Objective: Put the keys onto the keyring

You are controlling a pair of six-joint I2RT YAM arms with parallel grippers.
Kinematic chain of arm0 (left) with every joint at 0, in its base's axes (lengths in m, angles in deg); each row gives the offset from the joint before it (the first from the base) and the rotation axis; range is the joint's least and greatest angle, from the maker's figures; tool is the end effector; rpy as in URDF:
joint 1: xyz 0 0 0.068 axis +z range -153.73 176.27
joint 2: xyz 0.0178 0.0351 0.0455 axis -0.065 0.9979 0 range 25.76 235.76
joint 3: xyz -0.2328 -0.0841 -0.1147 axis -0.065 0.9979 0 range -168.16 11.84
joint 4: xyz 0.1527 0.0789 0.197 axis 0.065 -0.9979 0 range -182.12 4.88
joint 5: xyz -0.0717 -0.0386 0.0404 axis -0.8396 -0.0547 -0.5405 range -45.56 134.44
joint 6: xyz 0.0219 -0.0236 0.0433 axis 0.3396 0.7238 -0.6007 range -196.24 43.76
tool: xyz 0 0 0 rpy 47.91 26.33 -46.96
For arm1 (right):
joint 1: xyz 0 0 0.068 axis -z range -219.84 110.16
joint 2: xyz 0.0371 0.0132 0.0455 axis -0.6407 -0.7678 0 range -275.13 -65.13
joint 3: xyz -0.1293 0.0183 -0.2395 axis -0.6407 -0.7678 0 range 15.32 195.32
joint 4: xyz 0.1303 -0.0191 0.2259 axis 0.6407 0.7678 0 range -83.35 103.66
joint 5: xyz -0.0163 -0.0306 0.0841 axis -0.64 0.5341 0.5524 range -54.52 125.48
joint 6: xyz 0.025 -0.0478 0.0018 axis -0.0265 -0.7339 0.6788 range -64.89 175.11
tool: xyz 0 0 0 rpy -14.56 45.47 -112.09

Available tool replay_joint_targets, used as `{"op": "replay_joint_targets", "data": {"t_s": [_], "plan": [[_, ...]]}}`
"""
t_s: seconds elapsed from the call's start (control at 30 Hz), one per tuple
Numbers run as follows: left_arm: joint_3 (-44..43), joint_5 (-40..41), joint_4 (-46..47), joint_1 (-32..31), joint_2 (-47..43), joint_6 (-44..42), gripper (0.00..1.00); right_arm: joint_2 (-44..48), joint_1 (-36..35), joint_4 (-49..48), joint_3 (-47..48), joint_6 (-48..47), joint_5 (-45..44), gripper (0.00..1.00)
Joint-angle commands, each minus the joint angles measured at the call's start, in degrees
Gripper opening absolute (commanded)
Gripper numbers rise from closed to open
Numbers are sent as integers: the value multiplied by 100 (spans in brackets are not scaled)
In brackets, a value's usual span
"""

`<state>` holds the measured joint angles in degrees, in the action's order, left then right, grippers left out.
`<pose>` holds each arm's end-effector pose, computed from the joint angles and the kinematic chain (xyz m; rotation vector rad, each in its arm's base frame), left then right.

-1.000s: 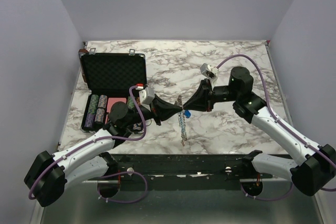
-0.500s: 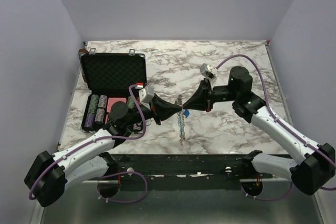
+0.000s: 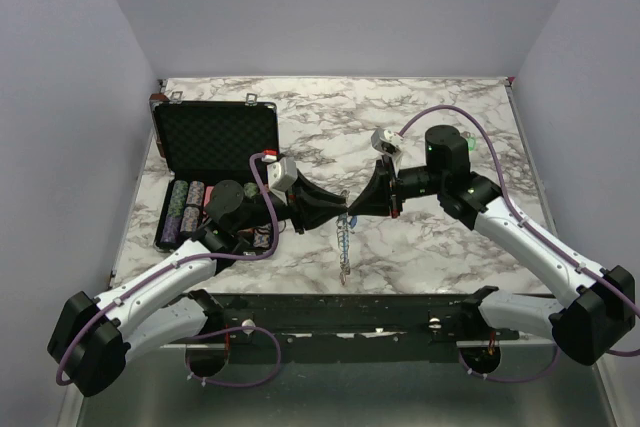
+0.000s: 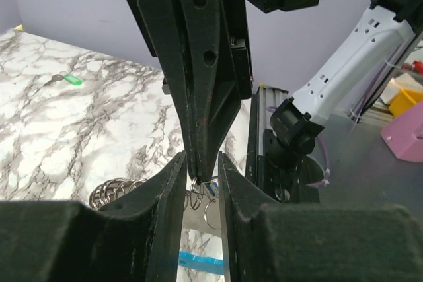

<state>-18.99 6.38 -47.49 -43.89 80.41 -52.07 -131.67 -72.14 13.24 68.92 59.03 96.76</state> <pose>0.1500 -0.1553 0.3091 0.8029 1.2977 -1.3561 0.1972 0.1616 0.3288 -1.1889 1.5839 1.4296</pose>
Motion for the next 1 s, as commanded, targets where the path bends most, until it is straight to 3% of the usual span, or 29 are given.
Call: {"op": "replay_joint_targets", "data": {"t_s": [0.0, 0.33, 0.77, 0.97], "plan": [[-458, -693, -1115, 96, 2, -622, 34, -8, -40, 281, 300, -278, -28, 0], [-1575, -816, -3937, 149, 80, -2371, 38, -96, -40, 765, 476, -805, -2, 0], [-2392, -1344, -4756, 132, 845, -2847, 36, -69, -40, 721, 432, -770, 7, 0], [-2674, -1405, -5133, 131, 1065, -3066, 23, -69, -40, 712, 423, -753, 16, 0]]}}
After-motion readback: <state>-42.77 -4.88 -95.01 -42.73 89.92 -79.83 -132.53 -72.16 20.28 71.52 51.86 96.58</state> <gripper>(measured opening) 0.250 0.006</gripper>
